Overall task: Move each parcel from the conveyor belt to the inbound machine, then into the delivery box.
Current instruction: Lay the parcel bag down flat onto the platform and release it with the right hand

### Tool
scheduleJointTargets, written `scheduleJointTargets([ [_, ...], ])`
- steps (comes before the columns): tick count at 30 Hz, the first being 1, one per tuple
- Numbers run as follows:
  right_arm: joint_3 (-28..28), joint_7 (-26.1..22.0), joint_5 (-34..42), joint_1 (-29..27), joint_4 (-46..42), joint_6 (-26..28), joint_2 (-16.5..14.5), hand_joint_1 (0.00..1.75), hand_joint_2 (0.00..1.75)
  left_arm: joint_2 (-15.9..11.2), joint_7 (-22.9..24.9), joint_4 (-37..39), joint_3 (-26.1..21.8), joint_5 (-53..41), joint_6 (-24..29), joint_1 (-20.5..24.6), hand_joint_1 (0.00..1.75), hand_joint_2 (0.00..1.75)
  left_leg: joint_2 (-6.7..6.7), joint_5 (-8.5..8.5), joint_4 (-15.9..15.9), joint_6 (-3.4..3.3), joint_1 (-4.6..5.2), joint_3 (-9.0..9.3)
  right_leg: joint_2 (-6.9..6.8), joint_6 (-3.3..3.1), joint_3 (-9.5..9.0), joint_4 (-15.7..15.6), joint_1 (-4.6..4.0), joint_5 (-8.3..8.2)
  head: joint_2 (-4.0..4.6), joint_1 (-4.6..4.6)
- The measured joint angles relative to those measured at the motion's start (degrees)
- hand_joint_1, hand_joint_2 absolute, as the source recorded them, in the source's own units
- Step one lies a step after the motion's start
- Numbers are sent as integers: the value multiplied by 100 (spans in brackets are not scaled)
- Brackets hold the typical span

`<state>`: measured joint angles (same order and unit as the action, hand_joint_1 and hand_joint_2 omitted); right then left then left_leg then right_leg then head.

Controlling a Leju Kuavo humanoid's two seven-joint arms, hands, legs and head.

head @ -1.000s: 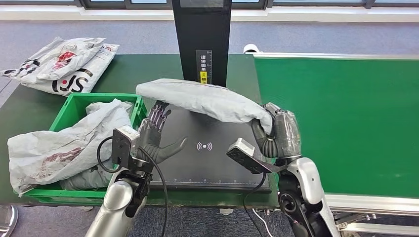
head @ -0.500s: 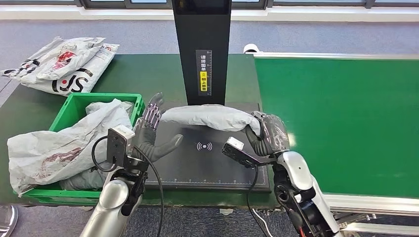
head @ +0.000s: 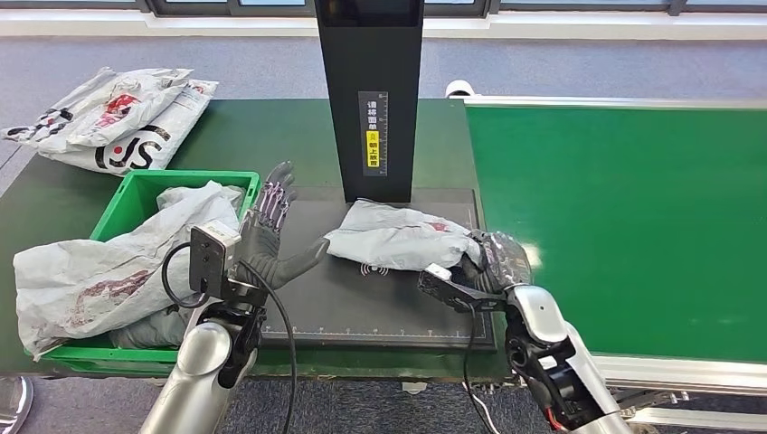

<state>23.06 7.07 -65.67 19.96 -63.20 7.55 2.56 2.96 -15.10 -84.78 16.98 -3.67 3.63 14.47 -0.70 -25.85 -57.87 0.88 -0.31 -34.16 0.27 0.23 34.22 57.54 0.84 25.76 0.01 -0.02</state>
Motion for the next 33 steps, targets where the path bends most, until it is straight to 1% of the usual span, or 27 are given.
scheduleJointTargets([
  [2, -1, -199, 405, -6, 50, -61, 11, 0, 175, -15, 2, 0, 0, -3, 8, 1, 0, 175, 1, 0, 0, 0, 0, 0, 1, 0, 1, 0, 0, 0, 0, 0],
  [5, -19, -600, 1264, -45, 65, -140, 17, 0, 175, -44, 8, 1, 0, -26, 20, 1, 0, 175, 3, 0, 0, 0, 0, 1, 2, 0, 3, 0, 0, 0, 0, 0],
  [9, -52, -811, 1756, -97, 53, -163, 17, 0, 175, -82, 9, 2, 0, -43, 36, 1, 0, 175, 2, 0, 0, 0, 0, 0, 3, 0, 3, 0, 0, 0, 0, 0],
  [10, -80, -924, 2029, -124, 22, -173, 16, 0, 131, -89, 9, 2, 0, -44, 49, 0, 0, 175, 2, 0, 0, 0, 0, 0, 2, 0, 3, 0, 0, 0, 0, 0],
  [13, -241, -1418, 3269, -265, -226, -219, 8, 0, 0, -114, 2, 2, 0, -44, 101, -6, 0, 175, 2, 0, 0, 0, 0, -1, 2, 0, 3, 0, 1, 0, 1, 0],
  [17, -485, -1933, 4789, -559, -950, -240, -21, 0, 0, -162, -79, 2, -12, -43, 194, -31, 0, 175, -1, -1, 0, 1, 0, -3, 0, 0, 3, 0, 1, 0, 0, 0],
  [21, -644, -2169, 5570, -831, -1792, -308, -64, 0, 0, -216, -154, 3, -26, -134, 324, -53, 0, 175, 1, -3, 0, 2, 0, -3, 1, 0, 6, 0, 0, 1, 1, 0],
  [25, -775, -2356, 6314, -983, -2463, -398, -118, 0, 175, -249, -167, 28, -28, -431, 519, -55, 0, 175, 2, -2, 0, 2, 0, -2, 2, 0, 6, 0, 0, 1, 0, 0],
  [27, -849, -2408, 6601, -1045, -2779, -375, -163, 0, 175, -255, -163, 49, -28, -625, 613, -52, 0, 175, 3, -1, 0, 2, 0, -1, 2, 0, 5, 0, 0, 1, 1, 0],
  [30, -958, -2427, 6822, -1157, -3177, -274, -238, 0, 175, -262, -109, 87, -28, -1018, 751, -35, 0, 175, 3, -1, 0, 2, 0, 0, 2, 0, 5, 0, 1, 1, 0, 0],
  [33, -1056, -2464, 6972, -1235, -3428, -193, -307, 0, 175, -268, 64, 195, -11, -1692, 871, 61, 0, 175, 4, -1, -1, 1, 0, 0, 3, 0, 6, 0, 1, 1, 0, 0],
])
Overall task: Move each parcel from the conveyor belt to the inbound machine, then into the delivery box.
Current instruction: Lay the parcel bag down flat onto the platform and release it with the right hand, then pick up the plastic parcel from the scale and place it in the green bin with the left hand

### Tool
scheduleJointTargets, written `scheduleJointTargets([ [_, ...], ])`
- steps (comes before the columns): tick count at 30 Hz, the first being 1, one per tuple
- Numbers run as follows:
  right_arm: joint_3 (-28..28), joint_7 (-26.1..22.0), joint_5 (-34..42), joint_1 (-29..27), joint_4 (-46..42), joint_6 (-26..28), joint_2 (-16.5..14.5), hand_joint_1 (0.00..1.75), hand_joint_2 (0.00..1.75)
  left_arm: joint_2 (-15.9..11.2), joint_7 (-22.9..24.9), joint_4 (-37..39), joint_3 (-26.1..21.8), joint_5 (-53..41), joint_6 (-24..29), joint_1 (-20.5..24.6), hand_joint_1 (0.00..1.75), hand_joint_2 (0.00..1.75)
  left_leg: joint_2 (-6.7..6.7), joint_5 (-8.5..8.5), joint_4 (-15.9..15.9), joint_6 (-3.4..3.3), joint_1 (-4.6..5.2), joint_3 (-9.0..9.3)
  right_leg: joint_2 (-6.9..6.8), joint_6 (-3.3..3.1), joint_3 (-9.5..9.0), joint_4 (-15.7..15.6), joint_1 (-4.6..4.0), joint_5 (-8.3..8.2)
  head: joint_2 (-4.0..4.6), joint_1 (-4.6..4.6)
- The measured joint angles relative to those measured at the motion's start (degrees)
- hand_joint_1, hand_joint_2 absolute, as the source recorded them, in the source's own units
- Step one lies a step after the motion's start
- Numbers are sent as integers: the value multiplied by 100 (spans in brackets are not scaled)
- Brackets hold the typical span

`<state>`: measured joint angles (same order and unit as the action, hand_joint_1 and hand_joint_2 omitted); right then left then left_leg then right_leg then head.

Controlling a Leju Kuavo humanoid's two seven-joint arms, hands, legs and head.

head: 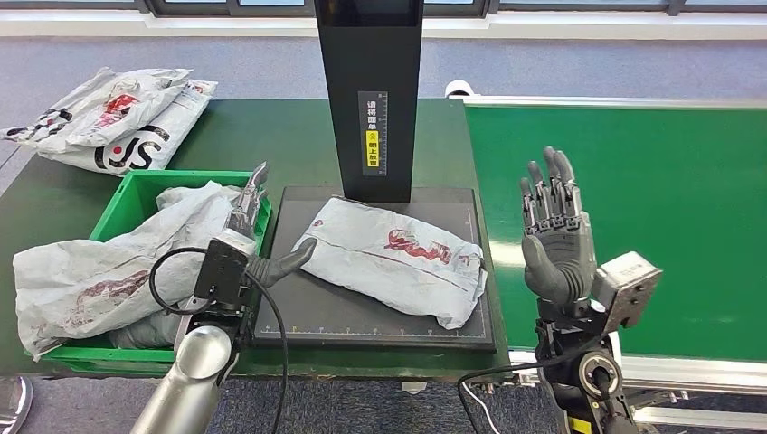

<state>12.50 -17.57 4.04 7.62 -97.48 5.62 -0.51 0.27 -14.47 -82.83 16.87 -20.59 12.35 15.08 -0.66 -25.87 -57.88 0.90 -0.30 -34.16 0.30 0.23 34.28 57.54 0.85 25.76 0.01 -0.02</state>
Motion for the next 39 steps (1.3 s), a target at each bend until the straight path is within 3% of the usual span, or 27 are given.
scheduleJointTargets([
  [4, -81, -38, 128, -11, -115, 21, -78, 0, 175, -10, 228, 435, 177, -1011, -39, 346, 0, 175, 0, 1, 0, -1, 0, 1, 0, 0, -2, 0, 0, -1, 1, 0],
  [9, -98, -36, 198, 27, -116, -16, -130, 0, 175, 85, 244, 1197, 471, -1452, -302, 811, 0, 175, 0, 3, -1, -1, 0, 2, 0, 2, -1, 0, 0, -5, 1, 0],
  [27, -98, -9, 306, 220, -6, 72, -257, 0, 175, 978, 80, 2947, 1412, -1071, -965, 1481, 0, 175, 0, 1, -1, -2, 3, -2, -1, 4, -1, 0, 3, -5, 0, 0],
  [39, -98, 38, 332, 221, 2, 208, -313, 0, 175, 1414, 276, 4095, 1826, -1322, -785, 1967, 0, 175, 1, 2, -1, -2, 4, -1, 0, 4, 0, 0, 3, -5, 1, 0],
])
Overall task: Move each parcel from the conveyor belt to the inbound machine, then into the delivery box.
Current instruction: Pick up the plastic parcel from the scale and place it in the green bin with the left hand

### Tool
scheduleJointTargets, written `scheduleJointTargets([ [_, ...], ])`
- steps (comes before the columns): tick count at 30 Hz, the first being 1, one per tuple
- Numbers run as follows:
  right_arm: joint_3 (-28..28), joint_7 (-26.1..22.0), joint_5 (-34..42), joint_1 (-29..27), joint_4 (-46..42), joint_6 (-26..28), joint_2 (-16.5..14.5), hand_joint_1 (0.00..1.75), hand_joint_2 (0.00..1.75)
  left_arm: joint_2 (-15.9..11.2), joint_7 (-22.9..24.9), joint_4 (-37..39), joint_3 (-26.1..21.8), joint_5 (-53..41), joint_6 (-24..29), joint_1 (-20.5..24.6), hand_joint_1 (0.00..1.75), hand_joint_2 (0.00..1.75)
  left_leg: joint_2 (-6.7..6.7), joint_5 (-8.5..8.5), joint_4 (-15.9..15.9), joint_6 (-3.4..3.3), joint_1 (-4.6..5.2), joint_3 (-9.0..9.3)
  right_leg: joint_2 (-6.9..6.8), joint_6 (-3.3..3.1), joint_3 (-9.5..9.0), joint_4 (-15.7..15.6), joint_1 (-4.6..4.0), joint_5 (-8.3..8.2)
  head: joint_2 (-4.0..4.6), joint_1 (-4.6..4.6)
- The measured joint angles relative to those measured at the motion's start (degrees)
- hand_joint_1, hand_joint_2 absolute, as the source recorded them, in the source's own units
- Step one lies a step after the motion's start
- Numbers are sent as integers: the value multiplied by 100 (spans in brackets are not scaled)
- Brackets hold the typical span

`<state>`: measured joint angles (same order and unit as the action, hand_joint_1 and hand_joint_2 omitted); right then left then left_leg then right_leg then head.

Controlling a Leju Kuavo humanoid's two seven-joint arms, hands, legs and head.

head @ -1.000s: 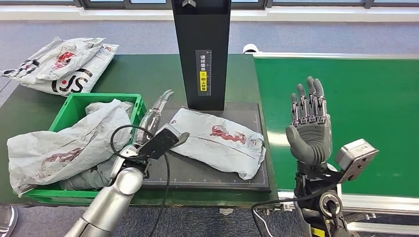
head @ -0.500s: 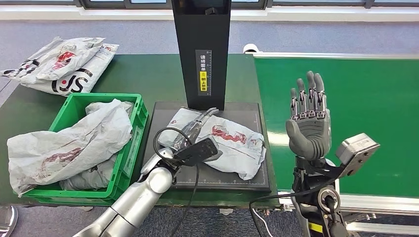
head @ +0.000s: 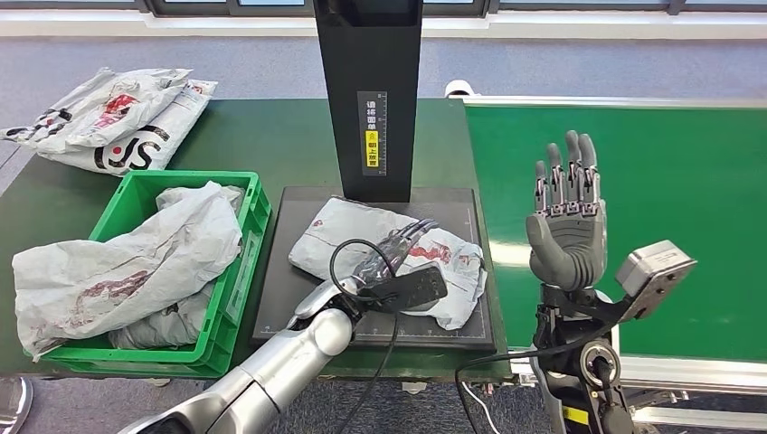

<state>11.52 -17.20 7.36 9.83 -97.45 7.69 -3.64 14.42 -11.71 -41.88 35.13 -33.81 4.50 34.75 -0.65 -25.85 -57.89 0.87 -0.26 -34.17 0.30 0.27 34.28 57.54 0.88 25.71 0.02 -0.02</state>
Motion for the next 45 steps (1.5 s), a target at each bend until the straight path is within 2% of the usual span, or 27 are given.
scheduleJointTargets([
  [6, 0, 20, 20, -67, -43, 65, -63, 0, 175, 153, 223, 652, 322, -497, 300, 250, 0, 175, 0, 0, 0, 0, 0, 0, 0, 0, 0, 0, 0, 0, -1, 0],
  [15, 0, 57, 53, -139, -140, 37, -132, 0, 175, 291, 458, 1219, 547, -855, 357, 359, 1, 175, 1, 0, 0, 0, 0, 0, 0, 0, 0, 0, 0, 0, -2, 0],
  [17, 0, 65, 65, -154, -155, 0, -142, 0, 175, 303, 488, 1303, 563, -919, 354, 366, 43, 175, 1, 0, 0, 0, 0, 0, 0, 0, 0, 0, 0, 0, -2, 0],
  [19, 0, 72, 72, -160, -160, -34, -146, 0, 175, 306, 508, 1372, 578, -967, 346, 374, 118, 175, 1, 0, 0, 0, 0, 0, 1, 0, 0, 0, 0, 0, -2, 0],
  [21, 0, 74, 80, -161, -160, -60, -150, 0, 175, 309, 525, 1421, 590, -1012, 340, 386, 159, 175, 1, 0, 0, 0, 0, 0, 1, 0, 0, 0, 0, 0, -2, 0],
  [24, 0, 74, 91, -161, -160, -107, -169, 0, 175, 311, 551, 1477, 596, -1097, 344, 413, 175, 175, 1, 0, 0, 0, 0, 0, 1, 0, 0, 0, 0, 0, -2, 0],
  [39, -5, 22, 179, -160, -235, -168, -178, 0, 175, 314, 590, 1642, 616, -1358, 440, 527, 175, 175, 1, 0, 0, 0, 0, 0, 1, 0, 0, 0, 0, 0, -1, 0],
  [45, -16, 10, 192, -172, -349, -149, -178, 0, 175, 307, 499, 1658, 613, -1249, 775, 535, 175, 175, 0, 0, 0, 0, 0, 0, 0, 0, -1, 0, 0, 0, -1, 0],
])
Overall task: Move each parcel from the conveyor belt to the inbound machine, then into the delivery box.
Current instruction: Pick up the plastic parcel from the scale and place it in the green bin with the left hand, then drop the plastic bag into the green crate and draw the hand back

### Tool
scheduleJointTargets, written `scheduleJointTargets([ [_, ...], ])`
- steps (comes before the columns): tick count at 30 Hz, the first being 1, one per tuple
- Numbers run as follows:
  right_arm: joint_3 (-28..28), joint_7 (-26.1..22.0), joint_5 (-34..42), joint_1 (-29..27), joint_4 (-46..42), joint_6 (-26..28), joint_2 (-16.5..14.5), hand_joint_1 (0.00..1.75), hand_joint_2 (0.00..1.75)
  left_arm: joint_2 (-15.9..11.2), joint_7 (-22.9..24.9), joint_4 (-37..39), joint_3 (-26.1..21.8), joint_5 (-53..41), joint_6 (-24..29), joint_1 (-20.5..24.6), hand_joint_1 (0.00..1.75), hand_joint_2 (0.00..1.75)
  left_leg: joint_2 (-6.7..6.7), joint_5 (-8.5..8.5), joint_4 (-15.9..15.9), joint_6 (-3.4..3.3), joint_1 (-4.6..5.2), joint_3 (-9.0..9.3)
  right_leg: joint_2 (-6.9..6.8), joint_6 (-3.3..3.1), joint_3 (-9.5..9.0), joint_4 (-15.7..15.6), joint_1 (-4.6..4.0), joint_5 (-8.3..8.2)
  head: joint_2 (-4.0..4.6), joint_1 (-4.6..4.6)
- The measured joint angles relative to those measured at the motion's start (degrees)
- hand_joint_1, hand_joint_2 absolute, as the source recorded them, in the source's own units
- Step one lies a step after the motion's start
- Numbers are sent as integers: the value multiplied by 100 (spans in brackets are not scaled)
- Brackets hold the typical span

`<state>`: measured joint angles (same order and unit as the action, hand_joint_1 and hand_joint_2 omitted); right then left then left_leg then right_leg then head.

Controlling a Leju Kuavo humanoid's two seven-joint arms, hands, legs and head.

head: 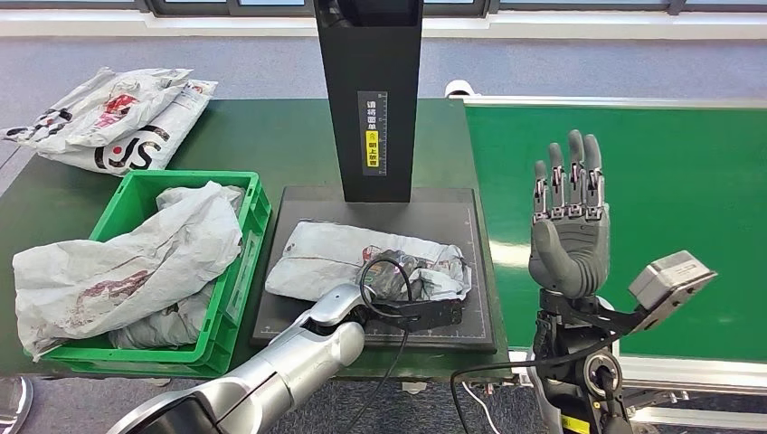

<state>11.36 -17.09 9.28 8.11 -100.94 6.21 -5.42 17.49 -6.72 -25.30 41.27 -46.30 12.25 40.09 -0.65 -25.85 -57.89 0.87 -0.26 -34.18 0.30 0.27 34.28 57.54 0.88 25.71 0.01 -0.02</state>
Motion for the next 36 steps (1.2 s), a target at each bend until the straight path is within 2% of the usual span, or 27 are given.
scheduleJointTargets([
  [6, -31, -56, 32, -125, -124, 66, 0, 0, 175, -217, -105, -532, -199, 110, 548, 53, 175, 175, 0, 0, 0, 0, 0, 0, 0, 0, 0, 1, -1, 0, 0, 0],
  [19, -140, -126, 69, -327, -243, 270, 14, 0, 175, -1493, 225, -3881, -1118, -660, 938, -170, 175, 175, 7, 1, 2, 3, -5, 0, 7, -2, 2, 4, -4, 1, 0, 0],
  [27, -188, -168, 39, -463, -370, 351, 57, 0, 175, -2161, 360, -5221, -1852, -1253, 1427, -676, 175, 175, 11, 1, 2, 3, -5, 1, 10, -3, 2, 4, -4, 2, 0, 0],
  [36, -214, -181, -7, -613, -503, 429, 127, 0, 175, -2716, 507, -6164, -3052, -1862, 1914, -1489, 175, 175, 17, -1, 4, 5, -7, 0, 14, -6, 3, 4, -8, 5, 0, 0],
])
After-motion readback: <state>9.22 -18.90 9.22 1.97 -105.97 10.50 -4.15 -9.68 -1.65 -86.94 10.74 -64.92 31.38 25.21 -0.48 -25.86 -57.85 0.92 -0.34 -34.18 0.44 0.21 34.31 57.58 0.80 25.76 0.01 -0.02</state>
